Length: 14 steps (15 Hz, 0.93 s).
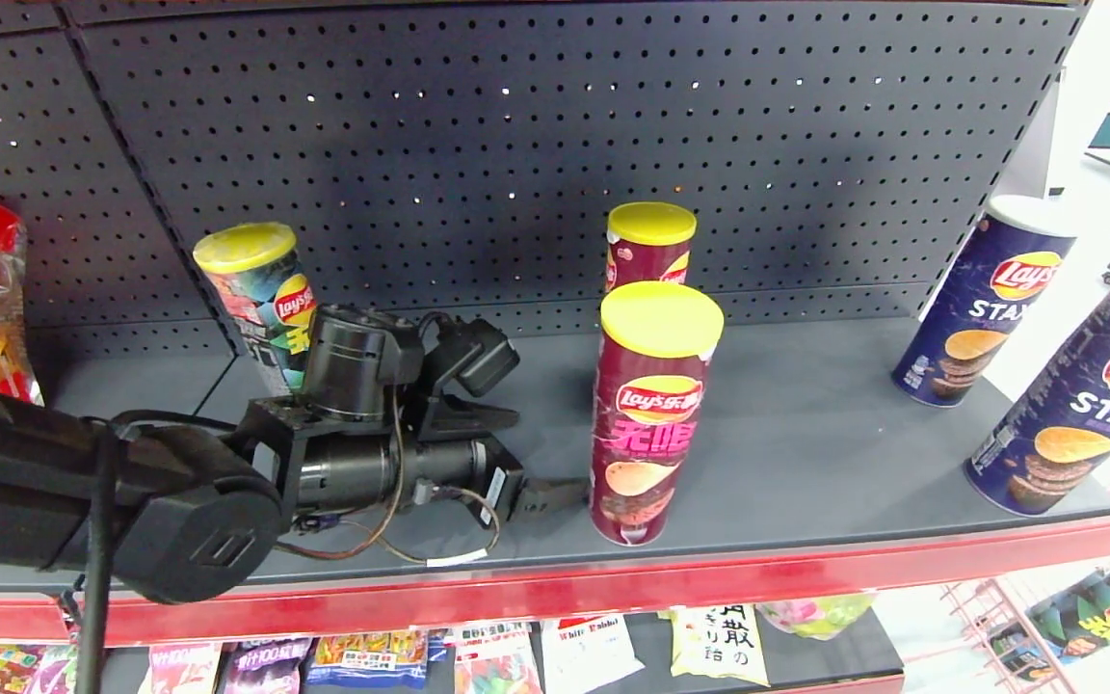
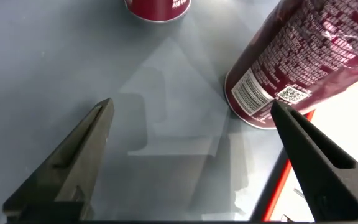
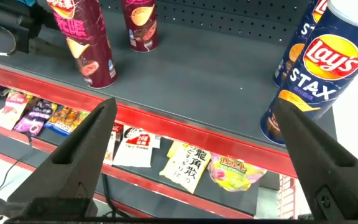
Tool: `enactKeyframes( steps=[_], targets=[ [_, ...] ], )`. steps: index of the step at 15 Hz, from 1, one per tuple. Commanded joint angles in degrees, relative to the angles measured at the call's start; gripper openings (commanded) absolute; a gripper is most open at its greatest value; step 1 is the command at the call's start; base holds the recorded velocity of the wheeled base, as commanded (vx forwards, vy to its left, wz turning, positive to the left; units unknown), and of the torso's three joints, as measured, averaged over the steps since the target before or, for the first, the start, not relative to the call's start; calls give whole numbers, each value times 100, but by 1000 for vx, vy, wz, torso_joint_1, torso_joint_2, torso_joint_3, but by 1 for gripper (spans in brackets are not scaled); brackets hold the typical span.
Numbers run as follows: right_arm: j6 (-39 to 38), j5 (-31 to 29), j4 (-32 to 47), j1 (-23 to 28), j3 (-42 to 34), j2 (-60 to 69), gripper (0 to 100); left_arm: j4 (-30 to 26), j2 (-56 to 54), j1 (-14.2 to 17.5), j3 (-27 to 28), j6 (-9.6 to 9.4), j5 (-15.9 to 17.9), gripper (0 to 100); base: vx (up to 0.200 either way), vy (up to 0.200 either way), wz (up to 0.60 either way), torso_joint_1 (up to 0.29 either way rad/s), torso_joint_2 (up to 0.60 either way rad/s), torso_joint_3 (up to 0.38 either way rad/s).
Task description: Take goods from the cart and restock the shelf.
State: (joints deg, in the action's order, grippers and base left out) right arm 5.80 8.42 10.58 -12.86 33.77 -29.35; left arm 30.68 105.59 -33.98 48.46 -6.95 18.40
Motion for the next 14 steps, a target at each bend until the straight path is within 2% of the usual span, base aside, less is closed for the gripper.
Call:
enactKeyframes(
  steps=[1, 14],
  targets=[
    [0, 1, -3, -6, 7, -26, 100, -1, 75, -21, 102, 1, -3, 100, 0, 0, 0, 0, 0, 0],
    [-9, 10, -3, -6, -2, -53, 100, -1, 233, -74, 305, 1, 6, 100, 0, 0, 0, 0, 0, 0]
  ],
)
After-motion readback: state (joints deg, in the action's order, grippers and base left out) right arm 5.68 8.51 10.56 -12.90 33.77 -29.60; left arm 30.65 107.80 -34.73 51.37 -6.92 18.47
